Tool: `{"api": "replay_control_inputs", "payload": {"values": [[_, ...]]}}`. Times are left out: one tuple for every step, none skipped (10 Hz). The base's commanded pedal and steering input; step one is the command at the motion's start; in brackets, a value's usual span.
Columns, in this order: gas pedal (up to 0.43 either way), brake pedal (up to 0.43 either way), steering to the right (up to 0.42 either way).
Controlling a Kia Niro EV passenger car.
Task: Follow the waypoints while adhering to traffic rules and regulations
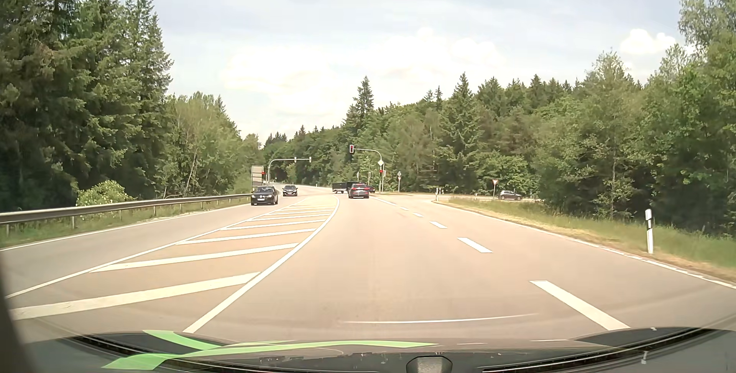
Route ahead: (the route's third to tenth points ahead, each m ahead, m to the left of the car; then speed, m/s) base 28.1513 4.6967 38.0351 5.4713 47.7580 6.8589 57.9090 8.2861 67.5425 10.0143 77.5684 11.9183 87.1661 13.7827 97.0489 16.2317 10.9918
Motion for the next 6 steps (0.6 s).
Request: {"api": "replay_control_inputs", "payload": {"values": [[0.000, 0.159, -0.015], [0.000, 0.159, -0.015], [0.000, 0.159, -0.015], [0.000, 0.159, -0.015], [0.000, 0.159, -0.015], [0.000, 0.159, -0.015]]}}
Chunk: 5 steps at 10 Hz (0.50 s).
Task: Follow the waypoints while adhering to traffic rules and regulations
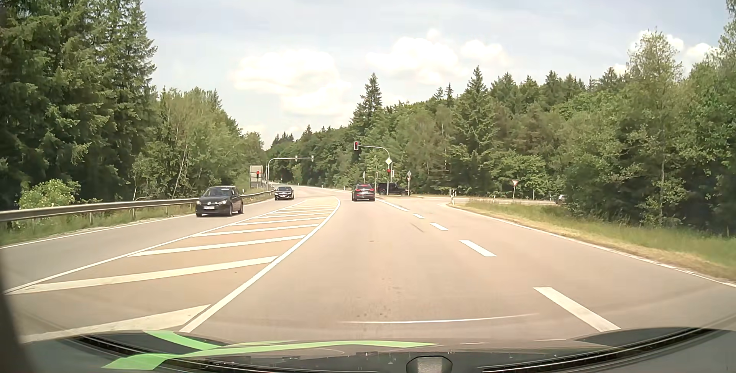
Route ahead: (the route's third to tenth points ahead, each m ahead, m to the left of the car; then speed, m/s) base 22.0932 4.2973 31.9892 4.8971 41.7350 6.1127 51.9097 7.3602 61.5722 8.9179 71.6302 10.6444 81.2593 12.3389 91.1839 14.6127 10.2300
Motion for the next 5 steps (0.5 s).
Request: {"api": "replay_control_inputs", "payload": {"values": [[0.000, 0.165, -0.015], [0.000, 0.165, -0.016], [0.000, 0.165, -0.018], [0.000, 0.165, -0.019], [0.000, 0.177, -0.019]]}}
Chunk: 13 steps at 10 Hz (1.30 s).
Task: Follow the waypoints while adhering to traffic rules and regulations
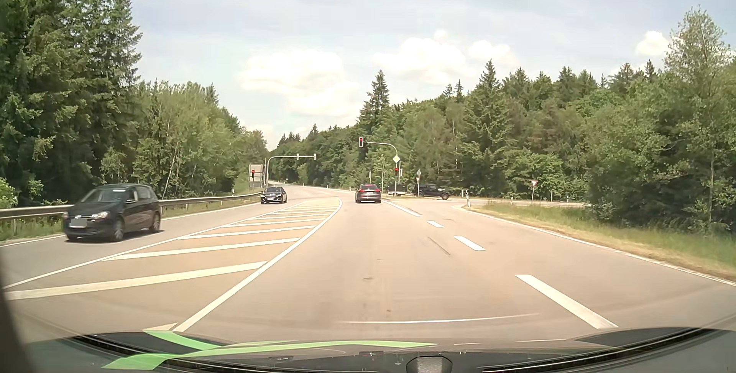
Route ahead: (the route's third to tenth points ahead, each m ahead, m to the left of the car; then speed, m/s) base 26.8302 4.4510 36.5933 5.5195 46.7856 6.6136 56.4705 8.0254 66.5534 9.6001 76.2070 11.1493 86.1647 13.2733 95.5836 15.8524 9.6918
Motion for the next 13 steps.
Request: {"api": "replay_control_inputs", "payload": {"values": [[0.000, 0.171, -0.019], [0.000, 0.177, -0.018], [0.000, 0.177, -0.017], [0.000, 0.183, -0.017], [0.000, 0.183, -0.016], [0.000, 0.189, -0.016], [0.000, 0.189, -0.016], [0.000, 0.189, -0.016], [0.000, 0.195, -0.015], [0.000, 0.195, -0.014], [0.000, 0.195, -0.014], [0.000, 0.195, -0.013], [0.000, 0.195, -0.013]]}}
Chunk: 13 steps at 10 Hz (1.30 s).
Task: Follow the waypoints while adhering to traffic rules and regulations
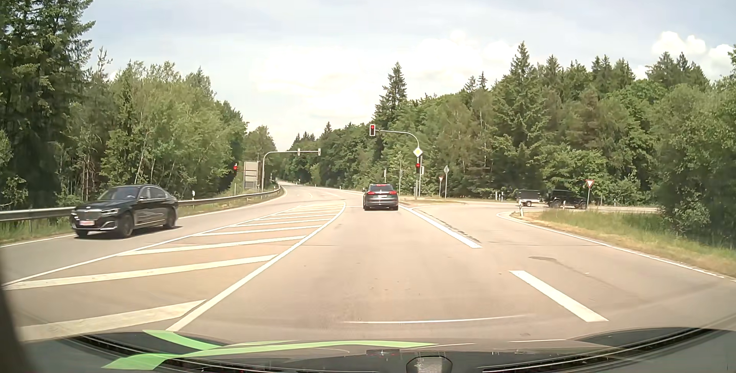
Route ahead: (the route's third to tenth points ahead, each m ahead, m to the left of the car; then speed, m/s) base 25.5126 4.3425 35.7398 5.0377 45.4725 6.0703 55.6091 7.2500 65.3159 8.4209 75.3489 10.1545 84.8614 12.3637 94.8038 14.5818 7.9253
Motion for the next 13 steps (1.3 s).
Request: {"api": "replay_control_inputs", "payload": {"values": [[0.000, 0.195, -0.012], [0.000, 0.195, -0.012], [0.000, 0.195, -0.011], [0.000, 0.201, -0.009], [0.000, 0.201, -0.007], [0.000, 0.201, -0.007], [0.000, 0.207, -0.006], [0.000, 0.213, -0.006], [0.000, 0.220, -0.006], [0.000, 0.226, -0.006], [0.000, 0.232, -0.006], [0.000, 0.238, -0.007], [0.000, 0.244, -0.007]]}}
